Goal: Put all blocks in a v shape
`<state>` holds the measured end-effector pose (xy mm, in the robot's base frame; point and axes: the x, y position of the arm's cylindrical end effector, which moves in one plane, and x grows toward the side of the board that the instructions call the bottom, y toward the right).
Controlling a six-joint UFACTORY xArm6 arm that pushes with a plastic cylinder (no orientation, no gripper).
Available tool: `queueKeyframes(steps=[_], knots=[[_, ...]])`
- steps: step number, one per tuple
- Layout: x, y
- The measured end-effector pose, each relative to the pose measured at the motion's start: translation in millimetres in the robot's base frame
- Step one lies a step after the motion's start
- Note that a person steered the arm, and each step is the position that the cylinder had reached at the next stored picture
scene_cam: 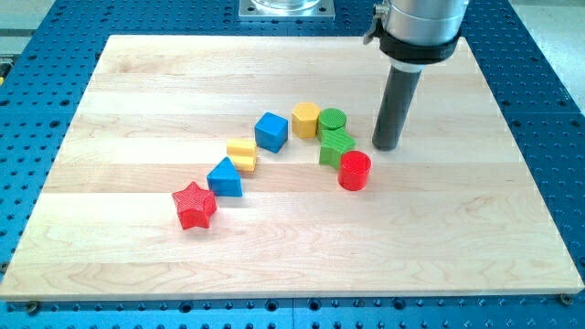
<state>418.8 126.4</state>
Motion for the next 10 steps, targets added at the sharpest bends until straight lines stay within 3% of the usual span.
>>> queueKeyframes(steps=[1,2,4,5,10], knots=[[-53.5,2.7],[-77.0,-67.4],[-73.6,-69.7],[-54.2,-28.0],[83.9,-37.4]])
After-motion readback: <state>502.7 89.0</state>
